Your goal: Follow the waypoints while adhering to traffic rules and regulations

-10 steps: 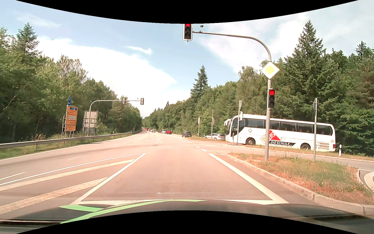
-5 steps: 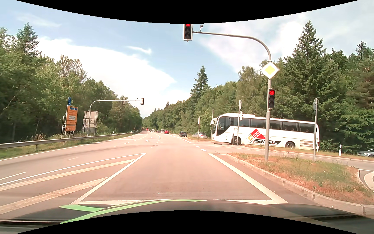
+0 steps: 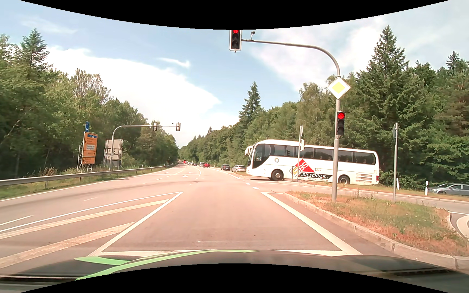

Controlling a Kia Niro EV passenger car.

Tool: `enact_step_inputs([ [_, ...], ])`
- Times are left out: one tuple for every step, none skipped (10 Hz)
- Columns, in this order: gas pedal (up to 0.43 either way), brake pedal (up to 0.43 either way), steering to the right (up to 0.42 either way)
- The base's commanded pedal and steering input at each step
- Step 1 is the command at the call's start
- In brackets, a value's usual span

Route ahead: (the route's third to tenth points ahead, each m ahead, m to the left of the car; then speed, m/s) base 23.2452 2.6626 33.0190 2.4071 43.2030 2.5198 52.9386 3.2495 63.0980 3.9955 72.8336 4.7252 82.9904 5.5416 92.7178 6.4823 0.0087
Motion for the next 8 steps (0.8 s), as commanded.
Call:
enact_step_inputs([
  [0.0, 0.268, -0.02],
  [0.0, 0.268, -0.02],
  [0.0, 0.268, -0.02],
  [0.0, 0.268, -0.02],
  [0.0, 0.268, -0.02],
  [0.0, 0.268, -0.02],
  [0.0, 0.274, -0.02],
  [0.0, 0.274, -0.02],
])
